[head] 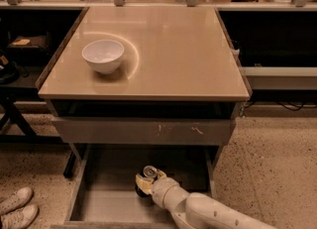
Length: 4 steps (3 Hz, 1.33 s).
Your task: Place pepsi can into middle drawer
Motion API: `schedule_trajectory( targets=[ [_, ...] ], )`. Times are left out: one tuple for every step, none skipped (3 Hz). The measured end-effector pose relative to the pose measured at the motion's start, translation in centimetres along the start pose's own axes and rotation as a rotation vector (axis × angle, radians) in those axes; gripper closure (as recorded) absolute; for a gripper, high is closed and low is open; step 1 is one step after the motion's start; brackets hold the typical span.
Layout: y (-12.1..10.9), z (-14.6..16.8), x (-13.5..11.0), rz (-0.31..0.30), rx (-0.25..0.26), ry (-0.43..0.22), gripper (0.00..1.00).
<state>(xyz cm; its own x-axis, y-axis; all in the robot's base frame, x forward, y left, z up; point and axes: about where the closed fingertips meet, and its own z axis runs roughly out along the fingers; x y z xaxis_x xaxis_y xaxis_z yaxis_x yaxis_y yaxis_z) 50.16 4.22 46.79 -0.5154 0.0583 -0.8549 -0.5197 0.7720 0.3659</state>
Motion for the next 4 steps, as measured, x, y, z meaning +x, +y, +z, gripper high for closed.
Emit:
schedule_trajectory(
  targets=[
    [-1.2,0.9,-0.1,-0.048,0.037,0.004,1.00],
    [-2.0,1.4,-0.5,-0.109,0.074,0.003,1.00],
    [-2.7,1.8,-0.1,-0.143,0.109,-0.011,1.00],
    [-3.3,2.2,1.2,-0.152,0.140,-0.011,1.00]
  ],
)
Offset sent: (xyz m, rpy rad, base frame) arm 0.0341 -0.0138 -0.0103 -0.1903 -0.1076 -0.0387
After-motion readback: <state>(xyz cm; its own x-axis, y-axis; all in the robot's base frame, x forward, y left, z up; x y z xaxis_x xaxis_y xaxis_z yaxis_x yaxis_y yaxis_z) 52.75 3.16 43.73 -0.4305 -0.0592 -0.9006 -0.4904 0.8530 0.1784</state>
